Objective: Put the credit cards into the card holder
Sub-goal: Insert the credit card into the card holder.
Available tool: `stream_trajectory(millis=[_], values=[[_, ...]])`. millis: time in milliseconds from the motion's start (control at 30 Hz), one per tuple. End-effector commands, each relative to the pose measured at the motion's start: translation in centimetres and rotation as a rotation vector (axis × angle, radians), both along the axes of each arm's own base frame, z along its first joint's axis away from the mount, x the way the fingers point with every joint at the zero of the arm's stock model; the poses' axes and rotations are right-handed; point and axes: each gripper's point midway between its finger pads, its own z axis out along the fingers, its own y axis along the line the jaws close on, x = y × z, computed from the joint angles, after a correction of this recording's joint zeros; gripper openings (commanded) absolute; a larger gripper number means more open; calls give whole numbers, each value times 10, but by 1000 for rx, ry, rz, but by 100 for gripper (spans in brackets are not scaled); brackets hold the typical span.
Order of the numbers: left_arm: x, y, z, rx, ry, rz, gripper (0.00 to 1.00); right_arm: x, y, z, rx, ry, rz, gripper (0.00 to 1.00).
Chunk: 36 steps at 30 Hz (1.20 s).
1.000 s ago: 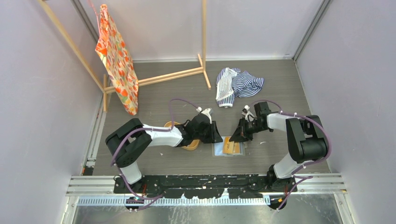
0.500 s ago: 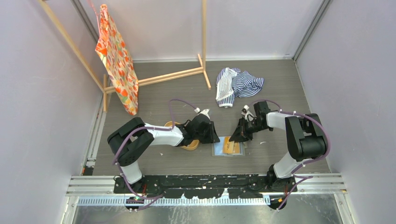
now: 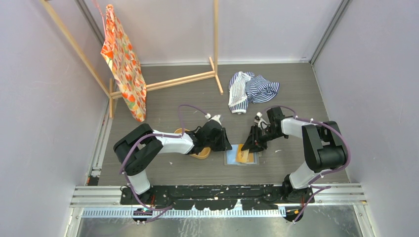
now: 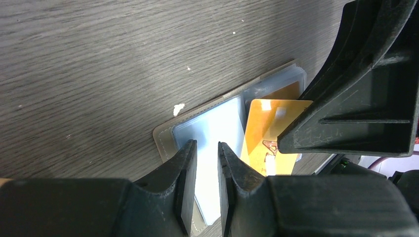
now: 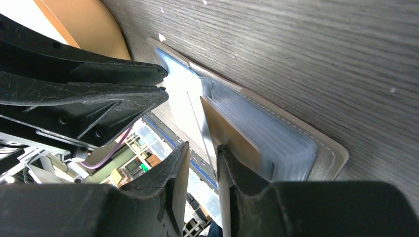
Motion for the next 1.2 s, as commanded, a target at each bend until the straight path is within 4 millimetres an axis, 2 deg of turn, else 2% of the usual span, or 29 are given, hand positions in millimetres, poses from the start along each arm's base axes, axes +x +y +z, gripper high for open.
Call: stream_trajectory(millis=[0, 233, 433, 900, 1167], values=[[2, 9, -11, 47, 3, 15, 24, 8, -6, 4, -63, -48, 14, 34], [2, 7, -11, 38, 8, 10, 24, 15, -8, 6, -92, -52, 18, 37], [1, 5, -10, 30, 9, 4, 24, 16, -6, 4, -108, -41, 36, 36], [1, 4, -9, 23, 8, -2, 23, 19, -9, 5, -147, -58, 36, 22], [2, 4, -9, 22, 3, -2, 23, 10, -8, 4, -132, -27, 39, 15]])
